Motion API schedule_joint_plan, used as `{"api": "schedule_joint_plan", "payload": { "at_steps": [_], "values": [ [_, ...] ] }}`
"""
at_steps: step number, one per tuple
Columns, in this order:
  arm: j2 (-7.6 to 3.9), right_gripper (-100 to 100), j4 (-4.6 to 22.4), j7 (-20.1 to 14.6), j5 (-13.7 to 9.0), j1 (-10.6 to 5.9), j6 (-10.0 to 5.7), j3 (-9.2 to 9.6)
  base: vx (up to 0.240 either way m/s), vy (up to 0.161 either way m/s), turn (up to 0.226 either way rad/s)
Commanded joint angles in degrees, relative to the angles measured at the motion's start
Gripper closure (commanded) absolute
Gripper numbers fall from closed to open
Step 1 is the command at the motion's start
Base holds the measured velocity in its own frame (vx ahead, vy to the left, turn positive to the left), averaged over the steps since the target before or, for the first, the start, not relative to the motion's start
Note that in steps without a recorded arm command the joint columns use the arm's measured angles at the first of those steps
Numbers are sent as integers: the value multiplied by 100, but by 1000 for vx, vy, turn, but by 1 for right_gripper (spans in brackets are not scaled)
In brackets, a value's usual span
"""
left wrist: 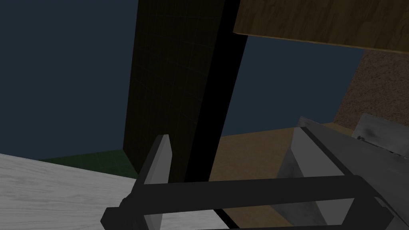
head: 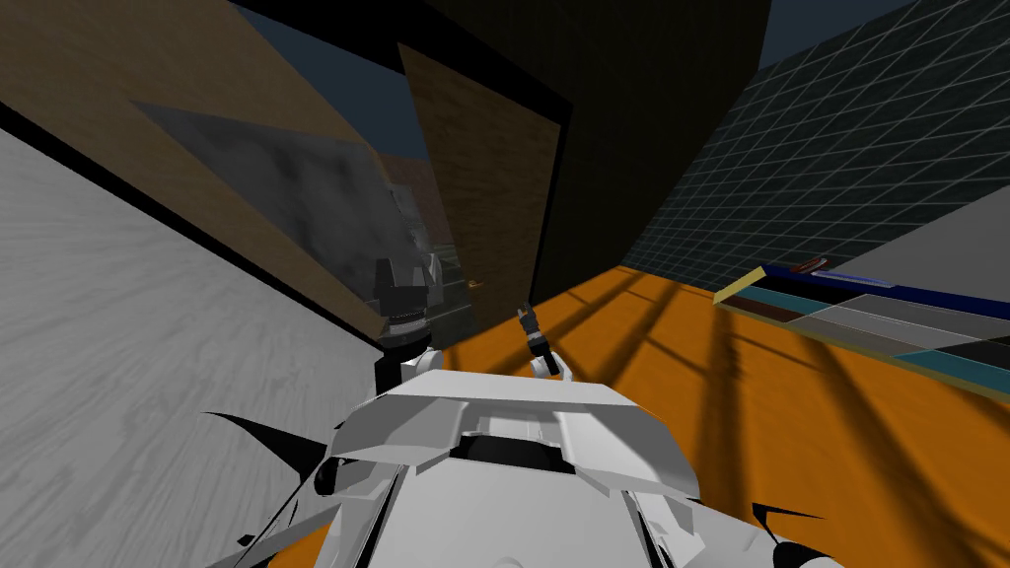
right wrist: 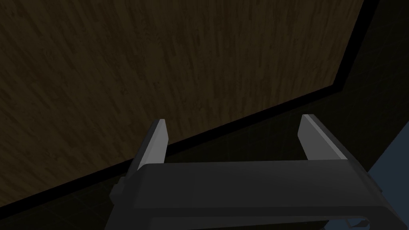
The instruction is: Pull the door open
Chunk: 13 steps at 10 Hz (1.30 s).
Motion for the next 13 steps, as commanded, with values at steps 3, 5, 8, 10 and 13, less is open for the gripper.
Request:
{"api": "schedule_joint_plan", "payload": {
  "at_steps": [3,5,8,10,13],
  "values": [
    [26,-100,577,-3,15,-237,-121,204,81,44,-56],
    [33,-100,866,-7,22,-355,-176,317,87,50,-59],
    [52,-100,1277,-14,33,-522,-255,477,79,51,-54],
    [65,-100,1551,-18,40,-633,-308,583,78,67,-50],
    [98,-100,2063,-25,54,-840,-406,782,91,92,-68]
  ]
}}
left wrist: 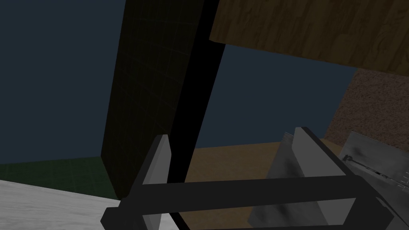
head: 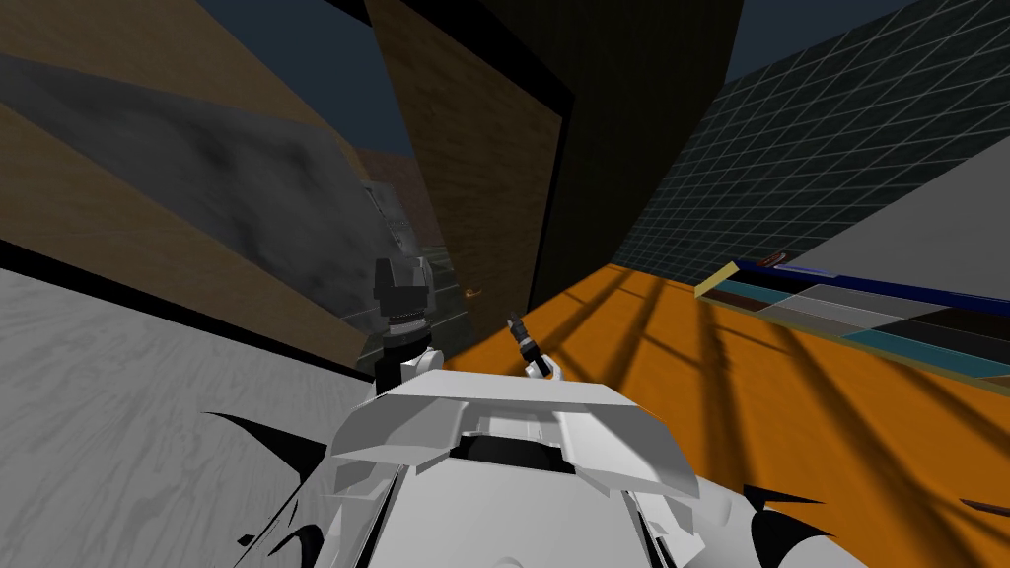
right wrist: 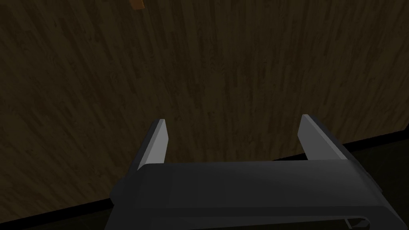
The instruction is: Pull the door open
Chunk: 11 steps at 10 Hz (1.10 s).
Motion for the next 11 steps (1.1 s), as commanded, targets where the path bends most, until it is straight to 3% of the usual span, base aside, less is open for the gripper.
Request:
{"api": "schedule_joint_plan", "payload": {
  "at_steps": [1,2,7,11],
  "values": [
    [18,-100,267,-5,4,-98,-84,80,77,93,-50],
    [18,-100,267,-5,4,-98,-84,80,50,54,-18],
    [79,-100,952,-14,23,-374,-217,345,46,40,21],
    [79,-100,952,-14,23,-374,-217,345,13,-8,-5]
  ]
}}
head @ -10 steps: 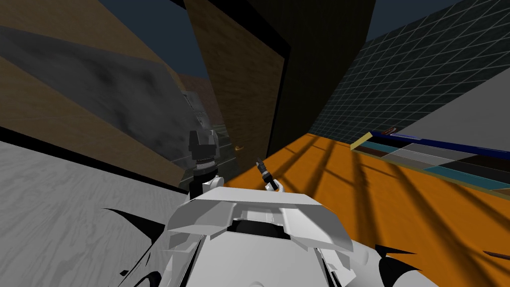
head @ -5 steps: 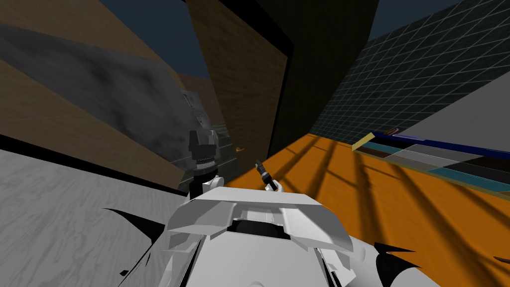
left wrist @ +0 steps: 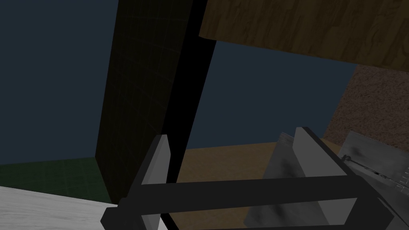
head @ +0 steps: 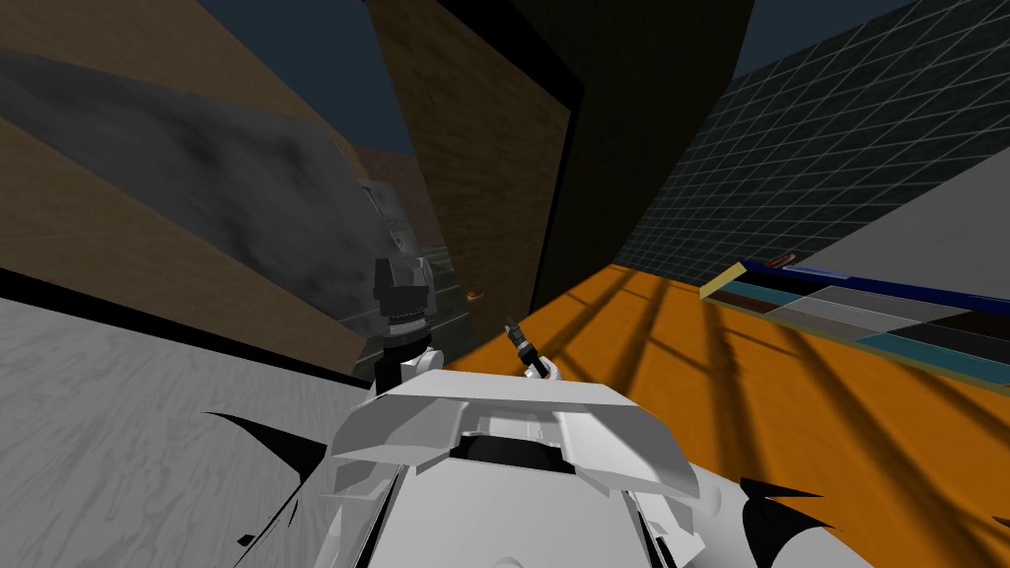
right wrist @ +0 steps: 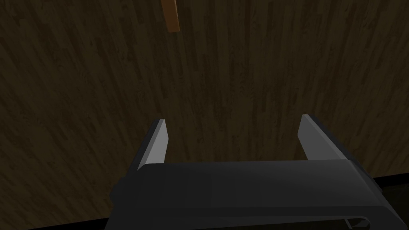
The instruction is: Pull the door open
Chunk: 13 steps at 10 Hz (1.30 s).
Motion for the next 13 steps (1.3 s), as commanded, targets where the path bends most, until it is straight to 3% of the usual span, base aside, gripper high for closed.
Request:
{"api": "schedule_joint_plan", "payload": {
  "at_steps": [1,5,9,13],
  "values": [
    [1,-100,3,0,0,-1,-2,0,23,9,51],
    [1,-100,3,0,0,-1,-2,0,-2,-1,-4],
    [-43,-100,502,141,18,-166,-66,-97,-69,-125,-74],
    [9,-100,795,223,27,-263,-105,-151,-12,4,-22]
  ]
}}
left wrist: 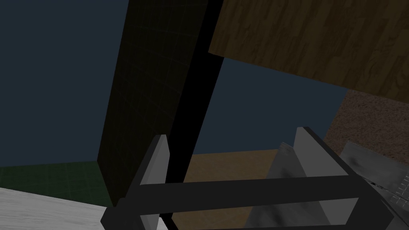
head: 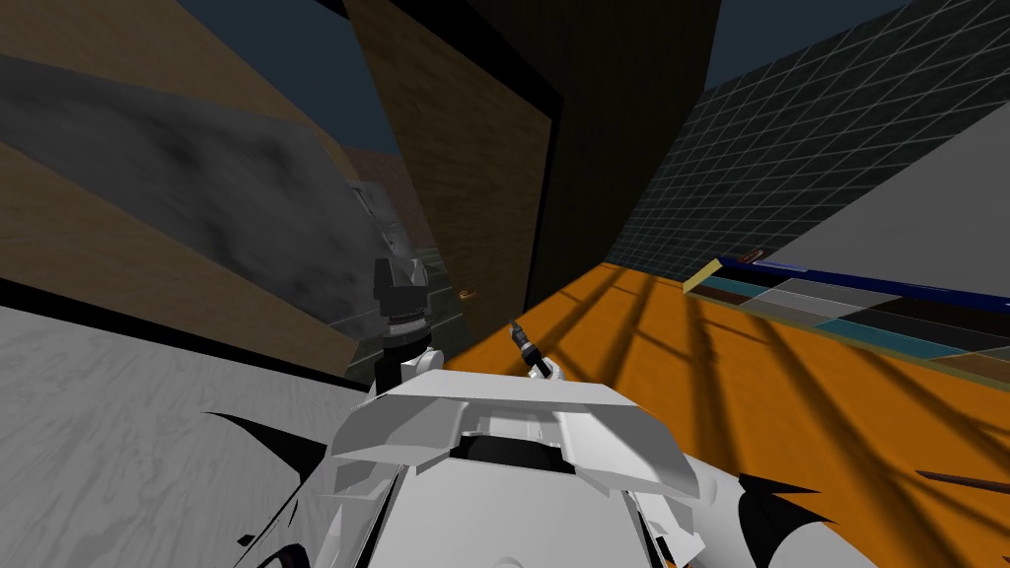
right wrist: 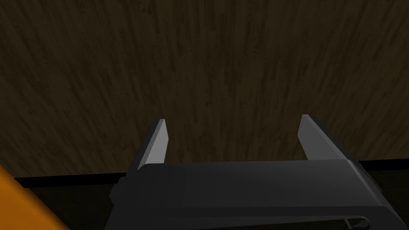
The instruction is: Pull the door open
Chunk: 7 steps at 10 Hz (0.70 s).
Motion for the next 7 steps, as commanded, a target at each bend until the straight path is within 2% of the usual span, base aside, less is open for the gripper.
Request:
{"api": "schedule_joint_plan", "payload": {
  "at_steps": [1,3,4,5,7],
  "values": [
    [55,-100,187,56,6,-66,-24,-36,37,82,-5],
    [164,-100,430,125,13,-148,-59,-78,108,154,27],
    [218,-100,521,151,16,-178,-73,-93,67,107,268],
    [246,-100,565,164,17,-193,-79,-101,44,37,154],
    [246,-100,565,164,17,-193,-79,-101,10,1,15]
  ]
}}
